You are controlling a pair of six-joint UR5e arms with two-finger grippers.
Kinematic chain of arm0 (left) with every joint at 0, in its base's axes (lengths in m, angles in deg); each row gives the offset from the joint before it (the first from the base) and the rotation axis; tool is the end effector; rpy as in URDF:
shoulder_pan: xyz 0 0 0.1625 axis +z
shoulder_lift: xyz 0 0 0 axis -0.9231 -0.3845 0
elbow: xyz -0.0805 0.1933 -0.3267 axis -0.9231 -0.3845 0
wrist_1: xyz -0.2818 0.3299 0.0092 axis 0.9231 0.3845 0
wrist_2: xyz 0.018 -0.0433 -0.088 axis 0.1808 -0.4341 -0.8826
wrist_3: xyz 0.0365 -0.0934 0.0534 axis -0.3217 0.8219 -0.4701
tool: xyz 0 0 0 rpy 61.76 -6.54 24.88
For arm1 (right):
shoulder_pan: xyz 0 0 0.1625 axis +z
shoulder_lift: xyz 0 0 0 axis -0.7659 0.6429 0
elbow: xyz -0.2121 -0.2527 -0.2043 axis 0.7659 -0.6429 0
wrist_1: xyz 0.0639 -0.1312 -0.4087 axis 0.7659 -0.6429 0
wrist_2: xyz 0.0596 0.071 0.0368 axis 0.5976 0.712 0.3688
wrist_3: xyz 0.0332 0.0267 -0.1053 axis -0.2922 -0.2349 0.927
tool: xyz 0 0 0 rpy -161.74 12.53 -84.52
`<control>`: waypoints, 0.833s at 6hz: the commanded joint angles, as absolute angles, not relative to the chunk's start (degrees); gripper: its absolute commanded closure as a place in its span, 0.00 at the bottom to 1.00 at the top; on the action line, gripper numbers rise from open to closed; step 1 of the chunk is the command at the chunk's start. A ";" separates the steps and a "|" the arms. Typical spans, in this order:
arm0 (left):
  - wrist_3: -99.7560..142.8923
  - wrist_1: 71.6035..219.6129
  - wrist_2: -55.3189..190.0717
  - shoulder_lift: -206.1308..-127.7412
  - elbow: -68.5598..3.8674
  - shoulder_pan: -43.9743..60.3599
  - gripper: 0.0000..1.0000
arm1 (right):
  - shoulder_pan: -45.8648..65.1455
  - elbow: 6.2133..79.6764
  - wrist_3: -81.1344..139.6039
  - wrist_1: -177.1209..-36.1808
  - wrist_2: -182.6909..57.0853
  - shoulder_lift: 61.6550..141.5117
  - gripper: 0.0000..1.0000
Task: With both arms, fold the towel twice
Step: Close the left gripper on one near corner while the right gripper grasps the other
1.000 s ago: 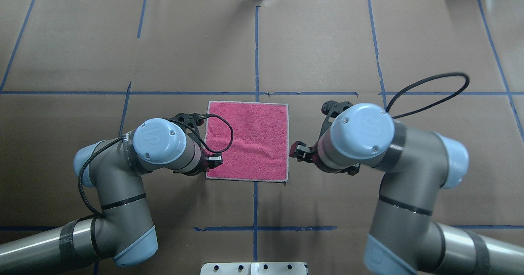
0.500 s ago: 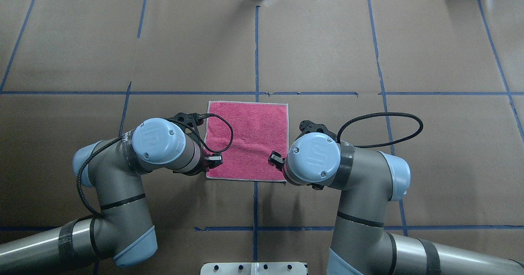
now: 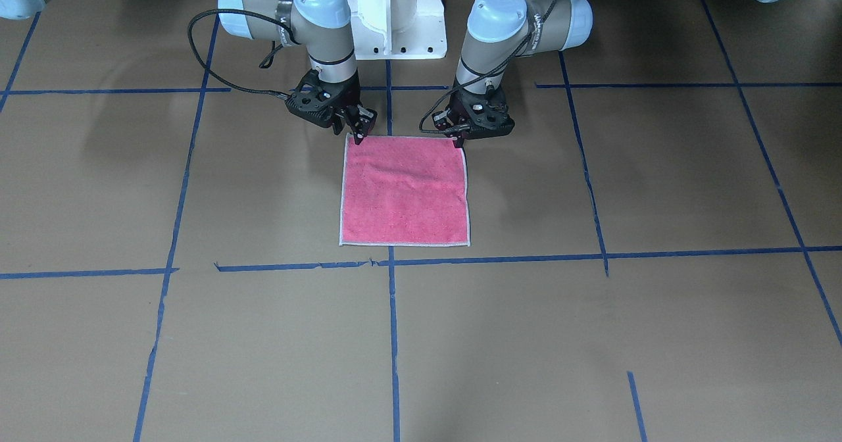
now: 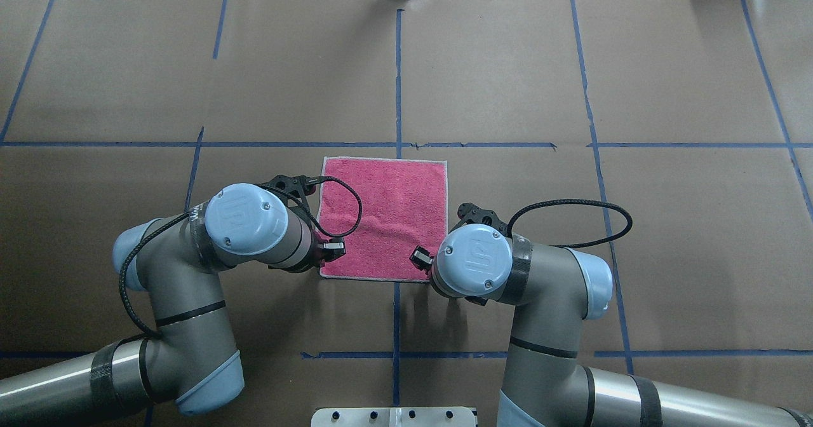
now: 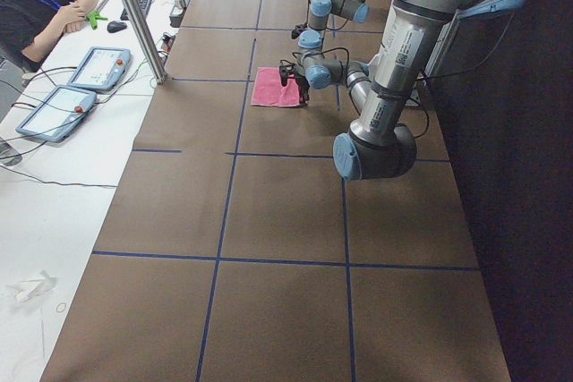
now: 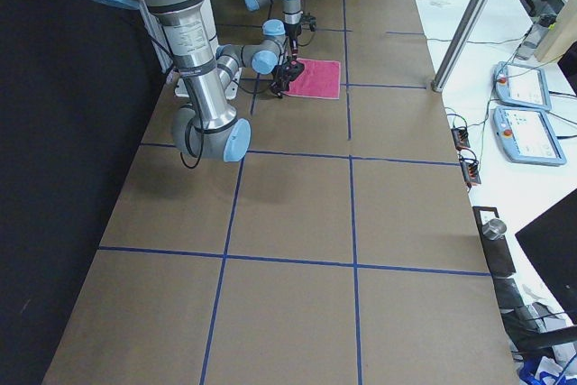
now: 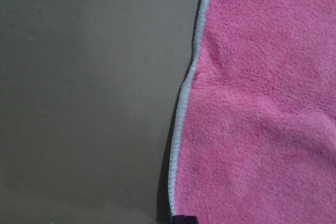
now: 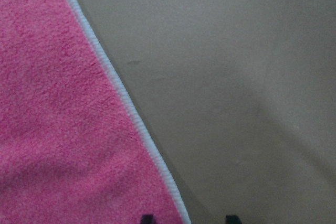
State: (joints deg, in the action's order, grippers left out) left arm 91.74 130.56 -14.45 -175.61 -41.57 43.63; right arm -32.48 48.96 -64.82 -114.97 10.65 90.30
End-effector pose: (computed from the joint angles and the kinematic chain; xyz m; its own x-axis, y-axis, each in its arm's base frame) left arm 0.5573 -0.3623 0.2429 0.6102 -0.1742 -0.7729 0.1772 0.9808 -0.0811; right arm -0.6003 -0.3157 0.2343 0.5496 0.5392 0.6381 -0.4437 0.8356 -0.3239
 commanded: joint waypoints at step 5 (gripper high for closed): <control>91.65 130.67 -14.45 -175.29 -41.48 43.66 1.00 | -31.01 49.27 -67.47 -114.89 9.45 89.87 0.98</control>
